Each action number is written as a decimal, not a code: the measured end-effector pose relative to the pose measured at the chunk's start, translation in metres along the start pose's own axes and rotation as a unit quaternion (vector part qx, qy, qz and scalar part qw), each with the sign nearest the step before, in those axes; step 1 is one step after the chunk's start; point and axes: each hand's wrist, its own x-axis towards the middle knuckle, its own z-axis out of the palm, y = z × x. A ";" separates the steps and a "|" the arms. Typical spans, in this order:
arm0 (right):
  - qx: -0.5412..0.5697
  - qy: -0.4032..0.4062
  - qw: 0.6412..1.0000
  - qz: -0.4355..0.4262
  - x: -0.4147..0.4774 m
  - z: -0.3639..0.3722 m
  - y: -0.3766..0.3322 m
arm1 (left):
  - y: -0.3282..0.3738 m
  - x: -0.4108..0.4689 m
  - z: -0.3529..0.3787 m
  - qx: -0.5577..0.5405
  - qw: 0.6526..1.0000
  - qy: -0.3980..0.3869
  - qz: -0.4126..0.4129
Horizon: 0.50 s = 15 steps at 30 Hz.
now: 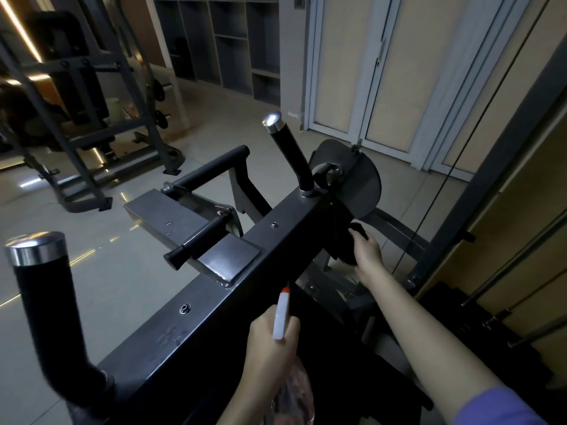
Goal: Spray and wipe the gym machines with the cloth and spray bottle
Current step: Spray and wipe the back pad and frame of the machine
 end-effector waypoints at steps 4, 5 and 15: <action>-0.011 0.035 0.999 -0.024 -0.003 0.008 -0.002 | -0.009 -0.005 -0.006 0.025 1.000 0.005 0.015; -0.006 0.045 0.998 -0.035 -0.004 0.010 -0.005 | -0.009 -0.007 -0.006 0.024 1.000 0.003 0.017; -0.102 0.052 0.989 -0.094 -0.013 0.064 0.013 | -0.026 -0.014 -0.014 0.032 0.999 0.008 0.009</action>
